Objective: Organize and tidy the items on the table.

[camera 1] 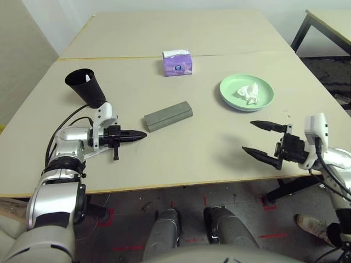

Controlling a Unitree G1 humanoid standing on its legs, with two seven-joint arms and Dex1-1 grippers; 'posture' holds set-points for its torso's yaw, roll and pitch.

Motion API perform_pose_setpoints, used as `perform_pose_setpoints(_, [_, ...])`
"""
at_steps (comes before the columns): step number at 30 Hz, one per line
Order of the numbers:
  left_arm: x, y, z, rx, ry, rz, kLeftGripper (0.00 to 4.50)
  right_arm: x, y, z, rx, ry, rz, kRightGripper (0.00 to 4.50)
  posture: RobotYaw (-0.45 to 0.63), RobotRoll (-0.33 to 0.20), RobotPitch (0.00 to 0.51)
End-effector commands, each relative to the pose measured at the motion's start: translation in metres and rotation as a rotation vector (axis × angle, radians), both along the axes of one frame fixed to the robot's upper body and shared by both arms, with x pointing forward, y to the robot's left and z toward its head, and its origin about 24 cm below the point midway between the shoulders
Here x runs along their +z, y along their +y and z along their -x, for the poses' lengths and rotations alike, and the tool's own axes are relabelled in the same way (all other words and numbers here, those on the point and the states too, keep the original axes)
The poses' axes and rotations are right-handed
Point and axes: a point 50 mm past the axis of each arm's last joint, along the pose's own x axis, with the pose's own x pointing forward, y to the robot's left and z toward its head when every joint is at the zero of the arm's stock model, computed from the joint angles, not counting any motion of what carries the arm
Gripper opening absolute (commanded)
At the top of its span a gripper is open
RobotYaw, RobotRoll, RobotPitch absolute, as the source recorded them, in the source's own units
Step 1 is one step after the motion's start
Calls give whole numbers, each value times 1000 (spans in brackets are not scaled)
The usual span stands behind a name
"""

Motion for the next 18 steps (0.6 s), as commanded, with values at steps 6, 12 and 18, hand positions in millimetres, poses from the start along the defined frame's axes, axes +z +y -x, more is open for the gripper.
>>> perform_pose_setpoints(6, [10,11,2,56,25,115,42,-3,1,1,10,11,-5,4500,-109,0,122])
perform_pose_setpoints(12, [26,18,-5,178,-23,260,42,-4,1,1,11,17,-6,4500,-105,0,124])
perform_pose_setpoints(18, [16,24,-2,291,-46,239,42,-4,1,-1,16,19,-2,4500,-98,0,126])
